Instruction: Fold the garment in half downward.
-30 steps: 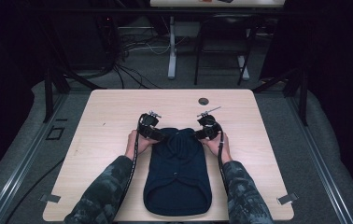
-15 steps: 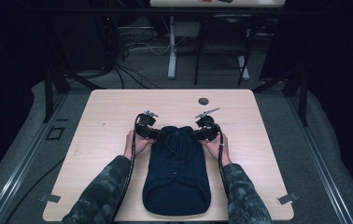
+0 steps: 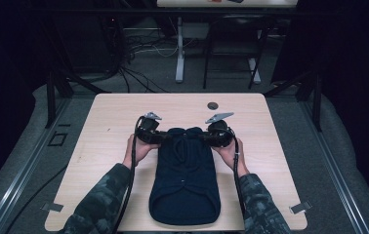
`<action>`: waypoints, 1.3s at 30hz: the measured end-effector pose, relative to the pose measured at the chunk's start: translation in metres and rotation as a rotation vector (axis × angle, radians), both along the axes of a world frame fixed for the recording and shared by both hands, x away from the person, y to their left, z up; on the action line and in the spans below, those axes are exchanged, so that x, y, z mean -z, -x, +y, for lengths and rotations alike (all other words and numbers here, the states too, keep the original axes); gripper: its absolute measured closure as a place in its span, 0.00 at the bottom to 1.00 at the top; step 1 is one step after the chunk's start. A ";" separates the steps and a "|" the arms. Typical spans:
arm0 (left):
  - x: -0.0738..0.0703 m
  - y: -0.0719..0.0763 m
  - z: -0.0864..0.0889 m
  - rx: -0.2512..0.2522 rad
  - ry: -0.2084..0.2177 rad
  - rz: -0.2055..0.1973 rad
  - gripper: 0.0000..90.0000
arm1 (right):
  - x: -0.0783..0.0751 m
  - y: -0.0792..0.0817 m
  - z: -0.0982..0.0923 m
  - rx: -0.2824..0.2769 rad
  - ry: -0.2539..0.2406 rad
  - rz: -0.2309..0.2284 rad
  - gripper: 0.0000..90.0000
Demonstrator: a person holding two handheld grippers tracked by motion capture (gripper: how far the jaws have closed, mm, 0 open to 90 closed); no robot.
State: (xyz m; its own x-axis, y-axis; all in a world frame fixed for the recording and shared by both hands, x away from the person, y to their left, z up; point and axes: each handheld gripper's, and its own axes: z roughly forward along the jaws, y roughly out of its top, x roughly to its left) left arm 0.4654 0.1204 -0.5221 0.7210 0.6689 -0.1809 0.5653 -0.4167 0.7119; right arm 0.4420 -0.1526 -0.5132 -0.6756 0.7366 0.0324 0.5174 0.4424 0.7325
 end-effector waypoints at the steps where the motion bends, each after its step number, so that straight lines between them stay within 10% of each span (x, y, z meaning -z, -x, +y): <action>1: -0.002 0.002 0.000 0.003 0.005 -0.003 0.77 | -0.002 0.001 -0.001 -0.003 0.001 -0.005 0.85; 25: -0.035 0.021 -0.002 0.051 0.025 -0.112 0.78 | -0.027 0.018 -0.016 -0.048 -0.071 -0.058 0.83; 39: -0.043 0.028 -0.002 0.098 -0.011 -0.090 0.73 | -0.038 0.030 -0.013 -0.071 -0.076 -0.135 0.84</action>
